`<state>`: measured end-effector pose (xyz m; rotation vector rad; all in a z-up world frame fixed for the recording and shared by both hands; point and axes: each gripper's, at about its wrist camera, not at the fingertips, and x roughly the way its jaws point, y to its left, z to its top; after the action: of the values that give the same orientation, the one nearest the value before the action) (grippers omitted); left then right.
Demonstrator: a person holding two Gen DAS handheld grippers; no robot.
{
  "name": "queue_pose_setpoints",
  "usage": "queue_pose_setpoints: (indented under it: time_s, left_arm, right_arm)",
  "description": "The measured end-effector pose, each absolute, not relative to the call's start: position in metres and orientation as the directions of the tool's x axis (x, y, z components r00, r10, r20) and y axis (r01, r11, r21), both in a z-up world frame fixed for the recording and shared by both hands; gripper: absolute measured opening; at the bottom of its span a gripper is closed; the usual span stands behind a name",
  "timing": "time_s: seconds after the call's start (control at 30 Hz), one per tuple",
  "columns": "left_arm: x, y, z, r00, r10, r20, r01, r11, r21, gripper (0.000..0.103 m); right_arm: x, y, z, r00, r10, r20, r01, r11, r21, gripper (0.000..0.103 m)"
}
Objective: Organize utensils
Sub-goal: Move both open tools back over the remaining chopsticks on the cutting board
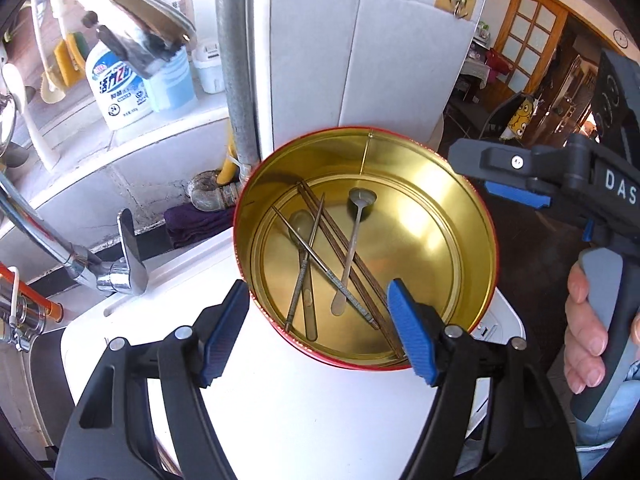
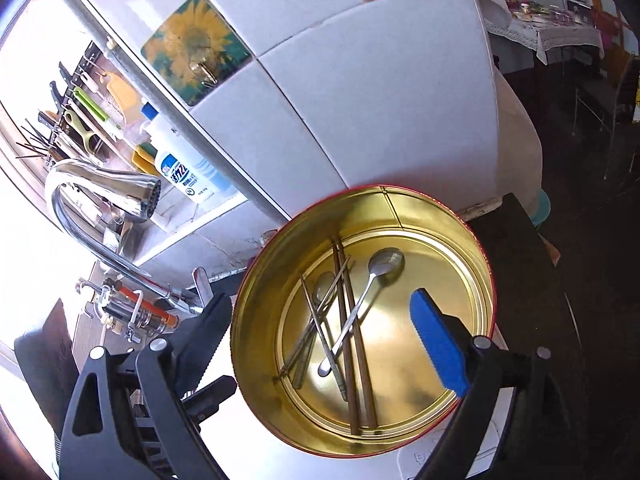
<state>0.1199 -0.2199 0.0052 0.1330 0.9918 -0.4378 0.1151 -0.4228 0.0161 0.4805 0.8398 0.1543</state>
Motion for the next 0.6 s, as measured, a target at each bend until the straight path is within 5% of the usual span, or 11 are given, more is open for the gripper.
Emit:
queue_pose_setpoints:
  time_s: [0.33, 0.6]
  left_arm:
    - [0.063, -0.133, 0.045, 0.610, -0.302, -0.733, 0.318, 0.940, -0.123, 0.078]
    - [0.029, -0.048, 0.030, 0.635, -0.215, -0.742, 0.167, 0.976, -0.140, 0.081]
  right_arm:
    - [0.083, -0.357, 0.040, 0.699, 0.400, -0.593, -0.113, 0.881, 0.460, 0.092]
    - [0.074, -0.281, 0.030, 0.624, 0.485, -0.613, -0.238, 0.865, 0.442, 0.093]
